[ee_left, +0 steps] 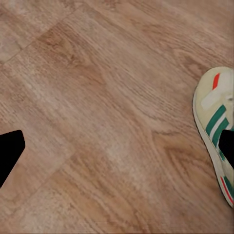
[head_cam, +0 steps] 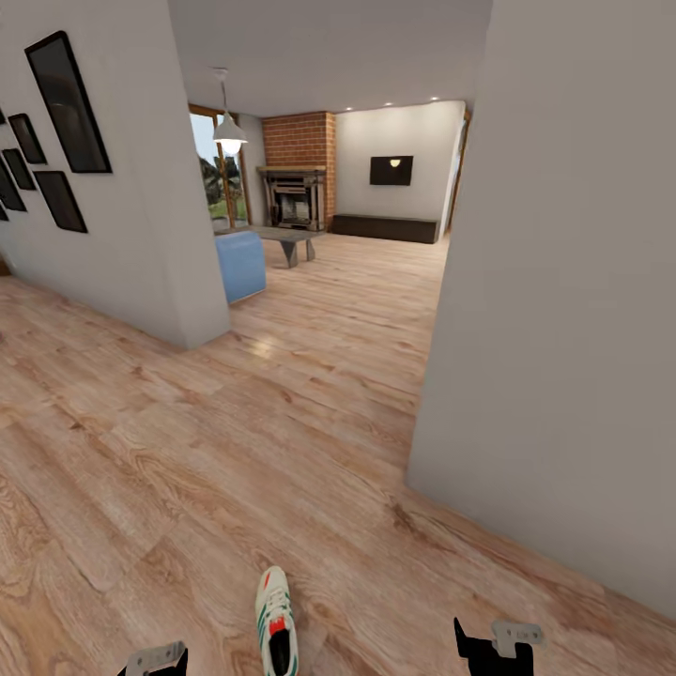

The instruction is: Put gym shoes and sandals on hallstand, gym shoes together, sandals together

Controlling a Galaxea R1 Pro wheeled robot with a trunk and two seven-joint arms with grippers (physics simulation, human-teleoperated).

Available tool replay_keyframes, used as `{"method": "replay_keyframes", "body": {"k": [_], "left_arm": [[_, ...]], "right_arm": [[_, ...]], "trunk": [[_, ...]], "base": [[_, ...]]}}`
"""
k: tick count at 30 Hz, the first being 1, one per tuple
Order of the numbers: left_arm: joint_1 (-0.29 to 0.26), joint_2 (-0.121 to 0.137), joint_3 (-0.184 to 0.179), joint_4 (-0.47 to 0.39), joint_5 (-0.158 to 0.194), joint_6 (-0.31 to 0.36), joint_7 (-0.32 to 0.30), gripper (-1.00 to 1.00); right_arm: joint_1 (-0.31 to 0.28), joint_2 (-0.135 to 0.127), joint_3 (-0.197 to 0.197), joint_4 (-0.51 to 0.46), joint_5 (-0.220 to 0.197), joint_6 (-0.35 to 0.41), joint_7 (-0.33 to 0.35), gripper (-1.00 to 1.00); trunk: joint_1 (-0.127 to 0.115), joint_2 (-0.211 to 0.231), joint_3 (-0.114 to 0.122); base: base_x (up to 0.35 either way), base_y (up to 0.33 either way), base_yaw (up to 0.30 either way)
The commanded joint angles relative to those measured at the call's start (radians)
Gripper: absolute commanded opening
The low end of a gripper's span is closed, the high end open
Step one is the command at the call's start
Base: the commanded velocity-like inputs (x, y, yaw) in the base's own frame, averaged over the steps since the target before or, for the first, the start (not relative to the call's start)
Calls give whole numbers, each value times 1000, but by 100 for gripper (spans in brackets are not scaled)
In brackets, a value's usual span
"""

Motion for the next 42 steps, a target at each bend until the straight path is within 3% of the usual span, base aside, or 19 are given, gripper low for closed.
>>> {"method": "replay_keyframes", "body": {"k": [1, 18, 42], "left_arm": [[-1, 0, 1, 1, 2, -4, 0, 100], [-1, 1, 1, 1, 3, -4, 1, 100], [-2, 0, 1, 1, 3, -4, 1, 100]], "right_arm": [[0, 0, 1, 1, -4, -3, 0, 100], [0, -1, 0, 1, -4, -3, -1, 100], [0, -7, -1, 1, -3, -3, 3, 100]], "trunk": [[0, 0, -1], [0, 0, -1], [0, 0, -1]], "base": [[187, -58, 103], [43, -13, 196], [14, -42, 14]]}}
